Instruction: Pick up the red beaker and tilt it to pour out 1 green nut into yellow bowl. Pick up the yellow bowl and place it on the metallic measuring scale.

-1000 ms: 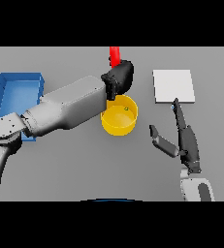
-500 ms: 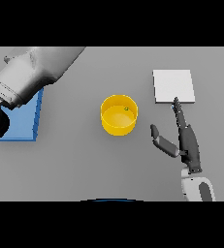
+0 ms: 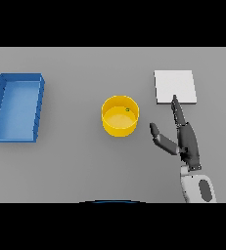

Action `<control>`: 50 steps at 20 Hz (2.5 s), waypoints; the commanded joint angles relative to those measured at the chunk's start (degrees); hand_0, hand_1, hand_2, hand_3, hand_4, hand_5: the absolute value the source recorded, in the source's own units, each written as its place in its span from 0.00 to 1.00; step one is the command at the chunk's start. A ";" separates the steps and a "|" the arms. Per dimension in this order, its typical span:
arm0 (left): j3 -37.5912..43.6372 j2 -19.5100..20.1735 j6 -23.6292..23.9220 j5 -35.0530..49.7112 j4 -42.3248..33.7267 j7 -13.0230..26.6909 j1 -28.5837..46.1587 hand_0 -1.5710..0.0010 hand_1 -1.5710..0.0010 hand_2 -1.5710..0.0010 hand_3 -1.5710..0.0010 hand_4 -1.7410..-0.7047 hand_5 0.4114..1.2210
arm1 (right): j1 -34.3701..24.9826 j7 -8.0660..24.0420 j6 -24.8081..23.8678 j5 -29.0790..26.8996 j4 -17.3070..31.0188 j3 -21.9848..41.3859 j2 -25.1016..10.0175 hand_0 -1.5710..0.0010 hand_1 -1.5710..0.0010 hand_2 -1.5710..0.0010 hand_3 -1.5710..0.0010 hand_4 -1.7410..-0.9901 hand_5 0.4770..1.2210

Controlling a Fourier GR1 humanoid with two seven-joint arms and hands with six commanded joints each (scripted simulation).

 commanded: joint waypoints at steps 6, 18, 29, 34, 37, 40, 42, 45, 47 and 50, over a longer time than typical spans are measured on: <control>6.47 4.61 8.61 13.77 1.21 8.52 11.17 0.00 0.00 0.00 0.02 0.00 1.00 | -0.06 -0.67 2.23 -1.40 0.36 -0.19 -1.46 1.00 1.00 1.00 1.00 0.79 0.25; 10.17 9.65 22.99 34.52 -28.91 22.74 40.69 0.00 0.00 0.00 0.12 0.00 1.00 | -0.15 -1.25 1.25 1.27 0.72 0.84 -1.82 1.00 1.00 1.00 1.00 0.71 0.30; 3.57 16.27 27.24 44.62 -53.55 30.04 56.52 0.00 0.00 0.00 0.13 0.24 0.51 | -0.75 0.22 1.24 1.00 0.77 0.76 -1.61 1.00 1.00 1.00 1.00 0.77 0.27; 2.84 19.92 15.86 47.72 -57.57 24.22 58.82 0.49 0.55 0.57 0.64 0.84 0.33 | -0.10 -1.05 1.32 0.72 0.88 0.82 -1.53 1.00 1.00 1.00 1.00 0.78 0.26; 0.71 21.03 13.59 44.87 -56.48 24.85 58.09 0.74 0.77 0.78 0.82 0.94 0.30 | 0.15 -1.75 1.57 0.75 0.96 1.06 -1.56 1.00 1.00 1.00 1.00 0.79 0.28; 0.11 19.93 14.37 43.26 -54.53 24.32 57.20 0.87 0.88 0.89 0.91 0.98 0.29 | -0.74 -0.13 1.24 1.09 0.99 0.62 -2.08 1.00 1.00 1.00 1.00 0.77 0.28; -0.08 18.72 15.48 42.40 -53.46 24.15 56.20 0.91 0.92 0.93 0.94 0.99 0.29 | -0.51 -0.08 1.02 1.41 0.77 0.71 -2.06 1.00 1.00 1.00 1.00 0.76 0.28; 0.32 18.26 17.83 41.59 -53.35 22.64 55.83 0.96 0.96 0.96 0.97 1.00 0.30 | 0.12 1.87 -0.02 3.60 -0.10 1.50 -2.06 1.00 1.00 1.00 1.00 0.75 0.26; 1.30 18.86 18.90 42.06 -54.08 19.50 57.36 0.97 0.98 0.98 0.98 0.99 0.32 | -0.81 2.08 0.62 5.78 -0.13 2.48 -3.62 1.00 1.00 1.00 1.00 0.79 0.29; 1.27 18.39 19.95 41.84 -54.45 19.69 56.98 0.99 0.99 0.99 0.99 1.00 0.34 | -3.47 0.91 5.61 8.02 -0.30 4.94 -7.90 1.00 1.00 1.00 1.00 0.78 0.34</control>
